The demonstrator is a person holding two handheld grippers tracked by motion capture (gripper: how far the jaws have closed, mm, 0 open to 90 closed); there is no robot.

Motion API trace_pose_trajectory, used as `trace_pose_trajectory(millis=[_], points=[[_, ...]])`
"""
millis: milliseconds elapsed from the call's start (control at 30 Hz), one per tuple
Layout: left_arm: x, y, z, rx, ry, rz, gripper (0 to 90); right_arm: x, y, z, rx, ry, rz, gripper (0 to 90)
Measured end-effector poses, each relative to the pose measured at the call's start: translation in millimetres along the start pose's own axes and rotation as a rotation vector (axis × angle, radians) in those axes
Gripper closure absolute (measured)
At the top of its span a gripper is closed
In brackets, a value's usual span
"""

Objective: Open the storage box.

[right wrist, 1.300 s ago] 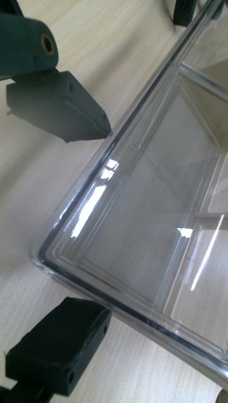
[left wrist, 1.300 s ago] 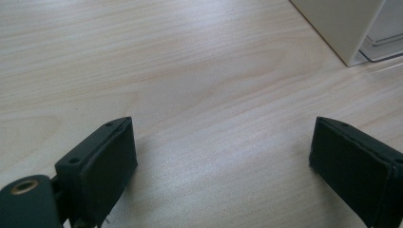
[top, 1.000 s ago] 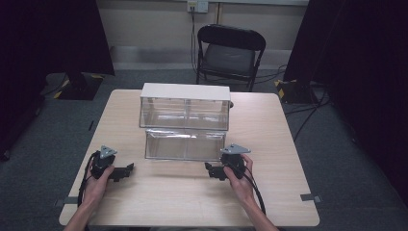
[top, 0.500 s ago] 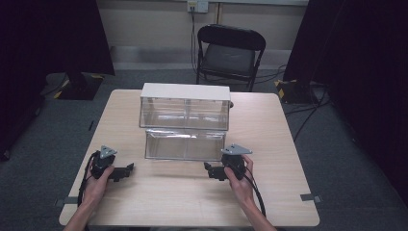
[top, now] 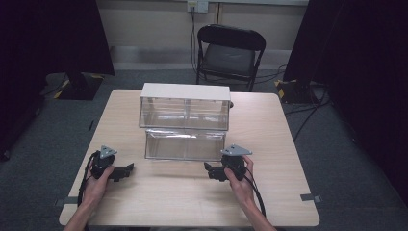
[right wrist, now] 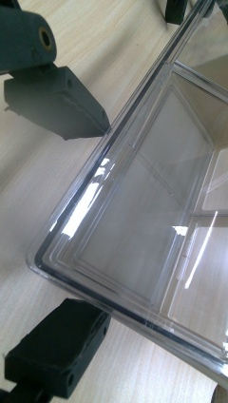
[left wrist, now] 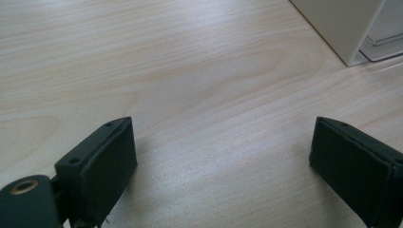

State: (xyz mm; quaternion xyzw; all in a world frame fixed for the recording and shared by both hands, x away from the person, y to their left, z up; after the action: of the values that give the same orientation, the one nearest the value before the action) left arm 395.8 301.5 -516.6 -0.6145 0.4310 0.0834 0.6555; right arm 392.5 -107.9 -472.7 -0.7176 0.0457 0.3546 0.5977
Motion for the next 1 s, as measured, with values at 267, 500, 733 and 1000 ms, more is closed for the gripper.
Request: trace_pose_trajectory(millis=[267,500,733,1000], points=[[0.0,0.0,0.0,0.000,0.000,0.000,7.9,-2.3,-0.3,0.0,0.010,-0.014,0.001,12.4],[0.0,0.0,0.0,0.000,0.001,0.000,7.9,-4.0,-1.0,-0.4,0.003,-0.014,-0.005,12.7],[0.0,0.0,0.0,0.000,0.001,0.000,7.9,-6.5,-2.6,0.2,0.012,-0.019,-0.001,12.5],[0.0,0.0,0.0,0.000,0.000,0.000,7.9,-9.3,-4.5,0.3,0.011,-0.024,-0.005,12.2]])
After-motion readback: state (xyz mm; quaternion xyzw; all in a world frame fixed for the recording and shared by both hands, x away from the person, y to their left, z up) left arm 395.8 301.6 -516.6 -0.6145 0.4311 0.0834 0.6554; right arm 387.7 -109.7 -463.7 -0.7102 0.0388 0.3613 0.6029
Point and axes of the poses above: each handheld gripper's, and its own axes: x roughly forward along the jaws, y roughly out of its underside, z roughly to its left, the point moved 2 cm from there along x, roughly forward along the jaws, and after that the axes turned 10 degrees about y, right-handed, at the moved point
